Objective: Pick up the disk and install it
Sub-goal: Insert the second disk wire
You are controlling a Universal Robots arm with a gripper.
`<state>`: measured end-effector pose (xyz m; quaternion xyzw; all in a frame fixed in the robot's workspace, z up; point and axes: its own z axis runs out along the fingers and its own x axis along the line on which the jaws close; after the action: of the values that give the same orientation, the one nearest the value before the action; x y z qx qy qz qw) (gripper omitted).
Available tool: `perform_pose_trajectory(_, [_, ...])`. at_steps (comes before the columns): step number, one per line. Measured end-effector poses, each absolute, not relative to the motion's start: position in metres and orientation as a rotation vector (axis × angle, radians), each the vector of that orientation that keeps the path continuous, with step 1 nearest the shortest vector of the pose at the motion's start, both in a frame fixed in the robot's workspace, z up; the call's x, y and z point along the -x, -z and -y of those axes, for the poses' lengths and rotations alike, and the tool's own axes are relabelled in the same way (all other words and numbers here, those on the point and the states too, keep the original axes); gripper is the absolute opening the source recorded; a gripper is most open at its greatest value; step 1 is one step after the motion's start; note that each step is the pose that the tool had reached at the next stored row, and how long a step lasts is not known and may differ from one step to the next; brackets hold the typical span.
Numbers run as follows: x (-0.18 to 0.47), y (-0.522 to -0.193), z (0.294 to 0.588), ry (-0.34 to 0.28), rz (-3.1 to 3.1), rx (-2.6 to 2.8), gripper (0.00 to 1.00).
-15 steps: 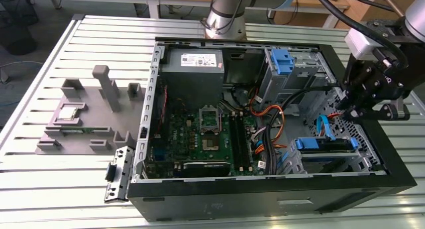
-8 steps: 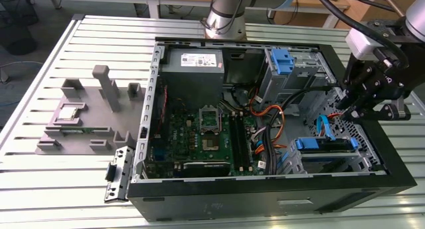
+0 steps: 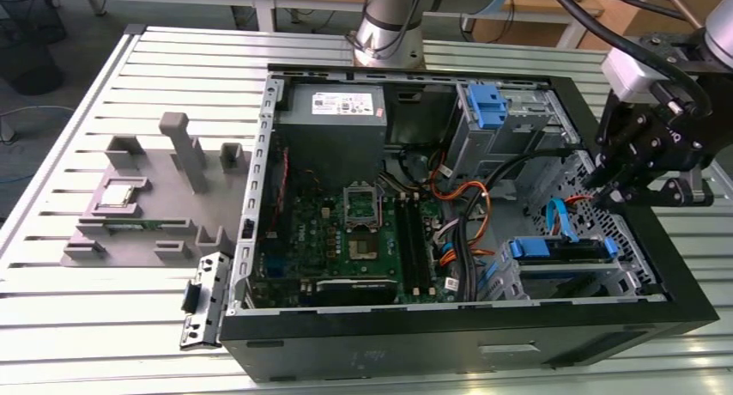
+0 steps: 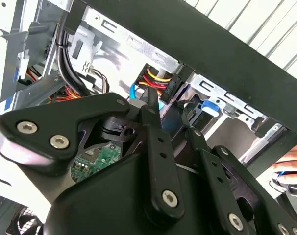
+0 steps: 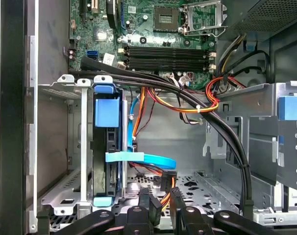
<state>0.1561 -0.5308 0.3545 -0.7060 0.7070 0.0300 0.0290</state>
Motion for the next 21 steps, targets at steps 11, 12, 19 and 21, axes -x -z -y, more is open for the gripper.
perform_pose_trajectory(11, [-0.167, -0.354, 0.529, -0.088, -2.183, 2.180, 0.31])
perform_pose_trajectory(12, [-0.168, -0.354, 0.529, -0.088, -2.183, 2.180, 0.31])
perform_pose_trajectory(19, [-0.169, -0.350, 0.529, -0.084, -2.185, 2.182, 0.31])
perform_pose_trajectory(21, [-0.169, -0.350, 0.529, -0.083, -2.186, 2.182, 0.31])
